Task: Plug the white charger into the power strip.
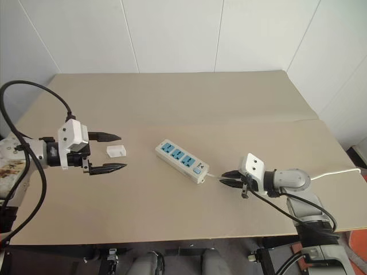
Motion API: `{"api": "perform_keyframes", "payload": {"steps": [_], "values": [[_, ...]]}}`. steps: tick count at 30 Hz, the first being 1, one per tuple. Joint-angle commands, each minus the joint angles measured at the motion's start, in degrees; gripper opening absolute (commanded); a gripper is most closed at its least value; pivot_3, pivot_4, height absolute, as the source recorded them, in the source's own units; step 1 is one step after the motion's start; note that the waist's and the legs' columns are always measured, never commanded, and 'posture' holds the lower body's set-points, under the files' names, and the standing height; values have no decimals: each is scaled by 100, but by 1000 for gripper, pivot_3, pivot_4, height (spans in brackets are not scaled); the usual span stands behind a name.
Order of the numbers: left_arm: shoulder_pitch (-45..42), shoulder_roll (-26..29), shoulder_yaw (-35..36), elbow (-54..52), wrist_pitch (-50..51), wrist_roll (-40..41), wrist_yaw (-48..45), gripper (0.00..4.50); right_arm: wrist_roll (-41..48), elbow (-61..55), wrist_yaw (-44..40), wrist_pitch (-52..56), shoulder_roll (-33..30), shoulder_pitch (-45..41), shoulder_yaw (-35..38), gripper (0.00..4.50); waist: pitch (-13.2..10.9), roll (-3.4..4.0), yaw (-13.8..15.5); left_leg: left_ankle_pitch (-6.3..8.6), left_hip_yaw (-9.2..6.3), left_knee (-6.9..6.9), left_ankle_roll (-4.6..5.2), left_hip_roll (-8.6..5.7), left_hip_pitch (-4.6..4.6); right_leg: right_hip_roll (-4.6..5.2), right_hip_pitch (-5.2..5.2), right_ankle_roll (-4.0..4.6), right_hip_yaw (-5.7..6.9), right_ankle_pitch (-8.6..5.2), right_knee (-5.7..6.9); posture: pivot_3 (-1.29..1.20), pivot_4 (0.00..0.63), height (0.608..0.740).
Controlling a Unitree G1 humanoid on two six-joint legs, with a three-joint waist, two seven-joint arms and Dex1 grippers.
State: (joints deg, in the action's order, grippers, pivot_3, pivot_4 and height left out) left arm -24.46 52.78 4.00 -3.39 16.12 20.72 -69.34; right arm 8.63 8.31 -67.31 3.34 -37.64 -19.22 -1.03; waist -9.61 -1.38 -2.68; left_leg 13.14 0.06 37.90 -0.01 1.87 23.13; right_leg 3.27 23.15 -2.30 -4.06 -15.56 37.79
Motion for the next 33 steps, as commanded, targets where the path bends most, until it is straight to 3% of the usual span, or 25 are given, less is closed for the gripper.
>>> {"api": "perform_keyframes", "payload": {"steps": [1, 7, 8, 16, 20, 33], "values": [[-149, -18, 19, 19, -98, 10, -34, 4500, 293, -441, 244, 147, 25, 103, 207, 2380, 0, 0, 16, 0, -1, 0, 0, 0, 1, 0, 0, 0, 1, 0, -1, 0, 150, 740], [-360, -20, -76, 267, -216, -92, -149, 4500, 600, -924, 543, 341, -6, 428, 351, 4397, 0, -1, 53, 0, -3, 3, 0, -3, 12, 3, 0, 0, 3, 0, -7, 0, 150, 740], [-380, -17, -76, 289, -227, -83, -175, 4500, 627, -1023, 589, 374, -10, 502, 355, 4480, 0, -1, 56, 0, -3, 3, 0, -3, 12, 3, 0, 0, 3, 0, -7, 0, 150, 740], [-568, -26, -153, 531, -310, -118, -381, 4500, 754, -1704, 1280, 611, 181, 799, 469, 4480, 0, -1, 46, 0, -3, 3, 0, -2, 9, 2, 0, -1, 3, 0, -6, 0, 150, 740], [-662, -68, -189, 603, -340, -142, -386, 4500, 1234, -1810, 1506, 859, 476, 722, 664, 4480, 0, -1, 46, 0, -3, 5, 0, -2, 9, 1, 0, -1, 3, 0, -5, 0, 150, 740], [-420, 86, 24, 303, -190, -55, -315, 4500, 1136, -1291, 1713, 705, 1101, 357, 146, 4480, 0, -1, 20, 0, -3, 5, 0, -1, 12, 2, 2, 0, 2, 0, -5, 0, 150, 740]]}}
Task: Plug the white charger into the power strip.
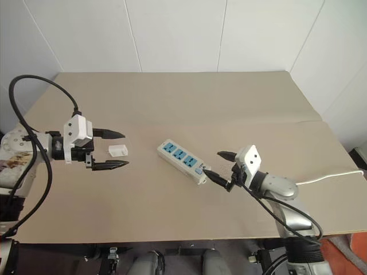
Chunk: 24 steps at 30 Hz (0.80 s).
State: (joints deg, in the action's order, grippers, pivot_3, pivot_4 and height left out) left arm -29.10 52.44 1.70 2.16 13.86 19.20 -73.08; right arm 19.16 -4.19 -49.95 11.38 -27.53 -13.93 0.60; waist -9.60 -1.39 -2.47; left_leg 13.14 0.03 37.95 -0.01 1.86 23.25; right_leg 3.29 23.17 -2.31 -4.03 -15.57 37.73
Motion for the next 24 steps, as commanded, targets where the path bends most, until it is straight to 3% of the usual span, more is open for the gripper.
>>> {"api": "perform_keyframes", "payload": {"steps": [1, 15, 24], "values": [[84, 128, 277, -300, 64, 110, 84, 4500, 55, 11, -29, -129, 124, -203, -67, 4480, 0, 0, 0, 0, 0, 0, 0, 0, 0, 0, 1, 0, 0, 0, 1, 0, 150, 740], [482, 224, 497, -671, 201, 197, 326, 4500, -346, 871, 66, -370, 405, -224, -434, 4480, 0, 0, 8, 0, -1, 0, 0, 1, -2, 0, 0, 0, 1, 0, 3, 0, 150, 740], [293, 212, 415, -492, 98, 123, 278, 4500, -582, 1016, 355, -701, 682, -58, -510, 4480, 0, 0, -5, 0, 0, 0, 0, 2, -5, -1, 0, 0, 1, 0, 5, 0, 150, 740]]}}
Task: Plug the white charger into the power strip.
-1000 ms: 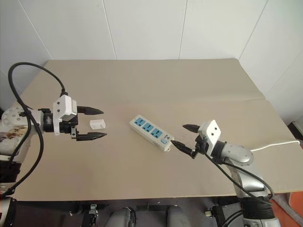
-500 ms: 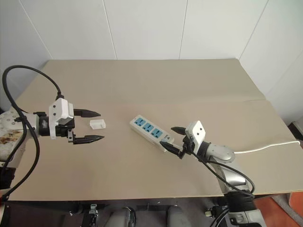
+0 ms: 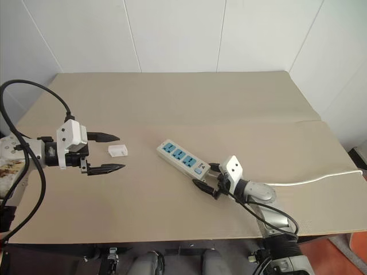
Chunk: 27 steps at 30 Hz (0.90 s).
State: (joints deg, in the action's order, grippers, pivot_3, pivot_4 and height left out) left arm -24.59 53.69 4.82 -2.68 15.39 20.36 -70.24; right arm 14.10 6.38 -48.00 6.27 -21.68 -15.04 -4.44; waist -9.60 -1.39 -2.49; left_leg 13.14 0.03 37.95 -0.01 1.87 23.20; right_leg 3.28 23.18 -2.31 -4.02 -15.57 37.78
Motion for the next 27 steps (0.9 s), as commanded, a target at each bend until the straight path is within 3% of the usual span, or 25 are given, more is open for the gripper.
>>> {"api": "perform_keyframes", "payload": {"steps": [1, 11, 16, 23, 27], "values": [[-174, 78, 87, 7, -68, 6, -19, 4500, -110, -53, 239, -216, 155, 80, -21, 4480, 0, 0, -5, 0, 0, 0, 0, 0, -2, -1, 0, 0, 0, 0, 3, 0, 150, 740], [-234, 18, 5, 123, -156, -26, -44, 4500, -365, -28, 413, -286, 268, 136, -184, 4480, 7, -11, -28, 0, 1, 0, 0, 6, -16, -6, -2, 0, -2, 0, 19, 0, 150, 740], [-184, -16, 28, 100, -174, -11, 10, 4500, -375, 32, 364, -256, 292, 138, -233, 3438, 10, -17, -24, 0, 1, 0, 0, 6, -17, -7, -4, 0, -2, 0, 19, 0, 150, 740], [-229, -126, -9, 150, -478, -59, -22, 4500, -313, 119, 138, -360, 216, 72, -246, 3439, 12, -19, -26, 0, 2, 0, 0, 7, -21, -7, -6, 1, -3, 0, 19, 0, 150, 740], [-1043, -57, -608, 910, -856, -696, -303, 4500, -16, 179, -632, -391, -133, -75, -185, 3439, 12, -19, 14, 0, 1, 0, 0, 6, -20, -9, -8, 1, -1, 0, 16, 0, 150, 740]]}}
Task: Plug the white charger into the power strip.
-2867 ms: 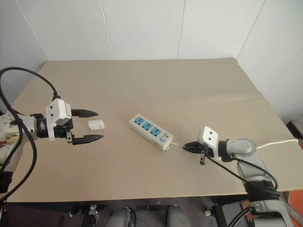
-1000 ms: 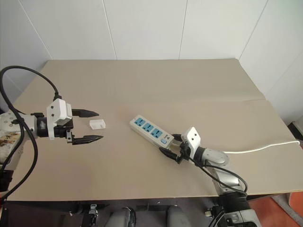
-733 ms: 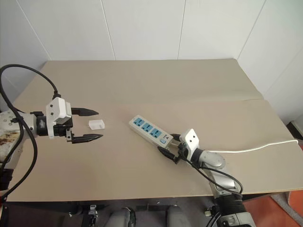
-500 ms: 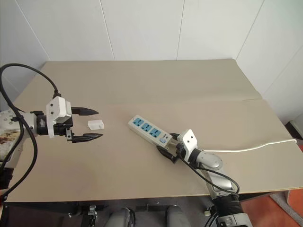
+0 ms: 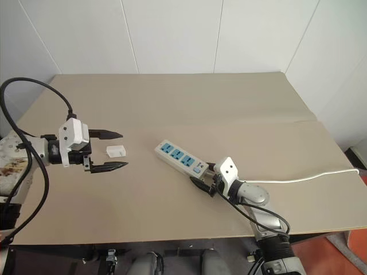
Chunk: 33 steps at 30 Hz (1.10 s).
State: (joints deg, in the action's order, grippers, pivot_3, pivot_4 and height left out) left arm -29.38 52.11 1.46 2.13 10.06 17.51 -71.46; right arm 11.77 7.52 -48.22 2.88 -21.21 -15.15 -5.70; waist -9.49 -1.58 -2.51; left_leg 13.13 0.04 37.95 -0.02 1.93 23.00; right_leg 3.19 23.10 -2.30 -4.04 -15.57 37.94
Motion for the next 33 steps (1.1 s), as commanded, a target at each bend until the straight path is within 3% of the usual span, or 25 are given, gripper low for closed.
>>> {"api": "perform_keyframes", "payload": {"steps": [1, 7, 9, 15, 24, 33], "values": [[-858, 83, -443, 700, -461, -617, -236, 4500, 322, 71, -867, -36, -283, -116, -64, 3439, 0, 0, 33, 0, 0, 0, 0, -1, -1, 0, -3, 0, 1, 0, 1, 0, 150, 740], [-3027, -541, -1305, 2718, -933, -1251, -1159, 4500, 458, 373, -2229, -92, -674, -691, -396, 3439, -2, -2, 39, 0, -2, 16, 0, -5, 21, -3, 2, -1, 4, 0, -8, 0, 150, 740], [-3597, -760, -1602, 3326, -788, -1478, -1567, 4500, 361, 456, -2415, -138, -636, -839, -572, 3439, -2, -3, 20, 0, -3, 19, 1, -4, 24, -3, 5, -1, 4, 0, -6, 0, 150, 740], [-4984, -1158, -2974, 5161, -931, -3191, -2002, 4500, 24, 608, -2485, -250, -408, -958, -1010, 3439, -2, -3, -103, 0, -6, 16, 2, -2, 27, -11, 13, -3, 0, -2, -9, 0, 150, 740], [-5546, -1973, -3794, 6307, -1113, -4504, -1759, 4500, -210, 765, -2394, -304, -260, -973, -1123, 3439, -4, -5, -136, 1, -11, 15, 2, -1, 26, -11, 11, -7, 0, -4, -4, 0, 150, 740], [-5483, -2128, -4184, 6844, -1303, -5374, -1165, 4500, -406, 892, -2305, -460, -161, -977, -1245, 3439, -5, -7, -155, 1, -13, 14, 2, 0, 22, -14, 15, -7, -5, -4, 7, 0, 150, 740]]}}
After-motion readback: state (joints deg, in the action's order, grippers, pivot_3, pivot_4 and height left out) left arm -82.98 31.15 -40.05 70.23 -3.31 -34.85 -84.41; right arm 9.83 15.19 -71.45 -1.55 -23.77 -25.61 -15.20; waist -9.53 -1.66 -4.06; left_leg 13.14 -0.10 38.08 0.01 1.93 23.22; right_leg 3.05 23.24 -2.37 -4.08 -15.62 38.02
